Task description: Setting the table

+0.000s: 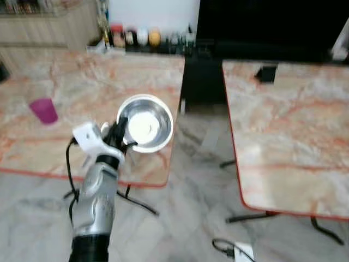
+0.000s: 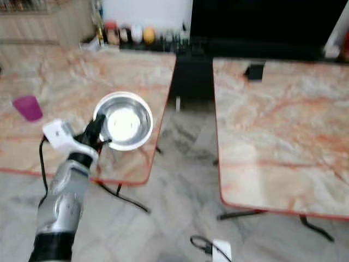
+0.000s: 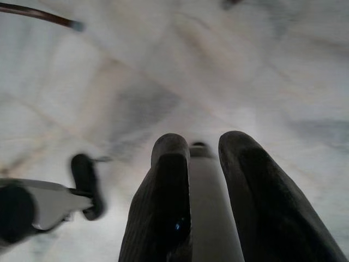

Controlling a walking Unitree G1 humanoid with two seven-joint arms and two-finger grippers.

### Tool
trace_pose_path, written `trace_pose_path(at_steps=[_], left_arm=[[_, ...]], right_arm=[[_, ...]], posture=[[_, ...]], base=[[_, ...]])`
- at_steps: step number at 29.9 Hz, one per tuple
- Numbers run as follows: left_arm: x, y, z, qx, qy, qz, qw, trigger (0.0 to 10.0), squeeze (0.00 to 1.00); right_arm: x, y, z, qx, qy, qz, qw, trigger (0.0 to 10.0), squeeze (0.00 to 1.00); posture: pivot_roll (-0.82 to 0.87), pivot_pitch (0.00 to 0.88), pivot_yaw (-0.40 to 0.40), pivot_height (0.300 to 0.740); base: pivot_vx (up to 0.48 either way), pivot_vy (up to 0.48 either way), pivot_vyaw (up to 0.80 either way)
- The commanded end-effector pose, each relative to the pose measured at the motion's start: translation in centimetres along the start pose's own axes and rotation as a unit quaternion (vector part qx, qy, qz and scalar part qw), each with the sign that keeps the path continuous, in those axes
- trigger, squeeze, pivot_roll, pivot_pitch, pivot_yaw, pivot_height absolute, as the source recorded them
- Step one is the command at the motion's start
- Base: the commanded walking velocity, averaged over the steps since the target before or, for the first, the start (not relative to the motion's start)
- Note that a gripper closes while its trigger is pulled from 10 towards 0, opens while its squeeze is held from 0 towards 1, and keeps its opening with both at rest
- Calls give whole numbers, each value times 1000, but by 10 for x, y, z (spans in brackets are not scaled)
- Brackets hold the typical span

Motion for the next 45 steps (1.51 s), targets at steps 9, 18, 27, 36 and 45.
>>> trace_pose_path(at_steps=[9,18,27,36,45], left_arm=[[0,-7,-3,-13,-1,-5,1000,10000,0],[-1,-8,-2,-14,0,-4,1000,10000,0],[-6,-11,-3,-23,7,-1,1000,10000,0],[-5,-11,-4,-27,9,-3,1000,10000,0],[-6,-11,-3,-25,9,-4,1000,10000,0]], right_arm=[[-1,-6,0,-8,1,3,1000,10000,0],[5,-10,0,-25,-15,62,998,10000,0],[3,-9,0,-23,-10,69,997,10000,0],[1,-7,0,-10,-7,57,998,10000,0],[3,-7,0,-11,-11,60,998,10000,0]], posture=[[11,0,1,740],[1,0,2,740],[-10,0,7,740],[-6,0,8,740],[-5,0,2,740]], base=[[0,-386,0],[0,-386,0],[0,-383,0],[0,-382,-350],[0,-380,-88]])
Point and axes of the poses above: a point about 5 cm out from each wrist's last joint towards the gripper, its own z axis pointing back from the gripper into the wrist, its own x axis along the axis of the wrist's last joint, y = z × x, the point moved 3 cm from there along -z, pointing out of the wrist towards the gripper, and after that the axes turned 10 degrees about z, right-handed, at the moved point
